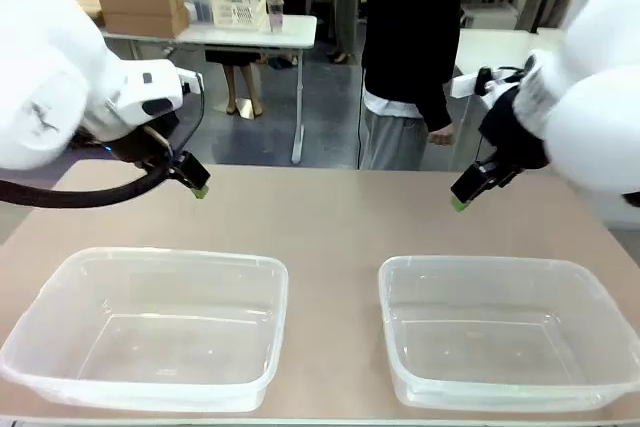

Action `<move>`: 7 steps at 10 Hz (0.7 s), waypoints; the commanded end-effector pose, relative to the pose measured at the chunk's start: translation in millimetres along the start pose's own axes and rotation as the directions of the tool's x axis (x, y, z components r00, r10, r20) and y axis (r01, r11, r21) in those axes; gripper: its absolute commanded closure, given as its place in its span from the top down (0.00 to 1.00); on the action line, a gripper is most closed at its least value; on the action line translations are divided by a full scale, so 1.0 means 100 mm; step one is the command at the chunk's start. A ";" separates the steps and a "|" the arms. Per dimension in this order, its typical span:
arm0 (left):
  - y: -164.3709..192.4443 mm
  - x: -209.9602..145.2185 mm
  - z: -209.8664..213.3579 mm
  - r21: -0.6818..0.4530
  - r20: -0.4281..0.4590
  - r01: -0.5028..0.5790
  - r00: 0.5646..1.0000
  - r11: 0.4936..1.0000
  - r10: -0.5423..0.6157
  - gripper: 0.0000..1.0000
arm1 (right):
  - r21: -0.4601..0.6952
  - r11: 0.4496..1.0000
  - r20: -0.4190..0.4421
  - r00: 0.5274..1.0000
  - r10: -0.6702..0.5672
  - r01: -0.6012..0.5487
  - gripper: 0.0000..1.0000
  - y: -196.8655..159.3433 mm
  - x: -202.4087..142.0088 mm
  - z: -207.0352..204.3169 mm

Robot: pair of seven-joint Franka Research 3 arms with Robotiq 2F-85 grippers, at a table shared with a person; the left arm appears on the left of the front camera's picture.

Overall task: Sort the waste into each basket.
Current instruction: Pick up the Organizing box on the left side of the table and lift it.

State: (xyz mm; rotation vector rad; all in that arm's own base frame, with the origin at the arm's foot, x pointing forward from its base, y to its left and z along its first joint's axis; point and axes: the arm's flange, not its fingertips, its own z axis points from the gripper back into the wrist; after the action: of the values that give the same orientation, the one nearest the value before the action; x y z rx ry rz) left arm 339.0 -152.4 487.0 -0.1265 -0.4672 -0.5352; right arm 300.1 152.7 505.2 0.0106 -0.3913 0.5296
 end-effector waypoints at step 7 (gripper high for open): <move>-0.40 -0.39 1.05 -0.423 -0.006 0.105 0.993 0.900 -0.119 1.00 | 0.325 0.940 0.183 0.982 0.044 -0.103 1.00 0.24 -0.43 0.46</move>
State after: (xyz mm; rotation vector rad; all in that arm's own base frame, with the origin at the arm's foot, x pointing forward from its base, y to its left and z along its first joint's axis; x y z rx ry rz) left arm 242.7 -148.9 561.1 -0.3066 -0.4171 -0.6669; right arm 231.9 158.2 560.2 0.1256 -0.4612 0.5817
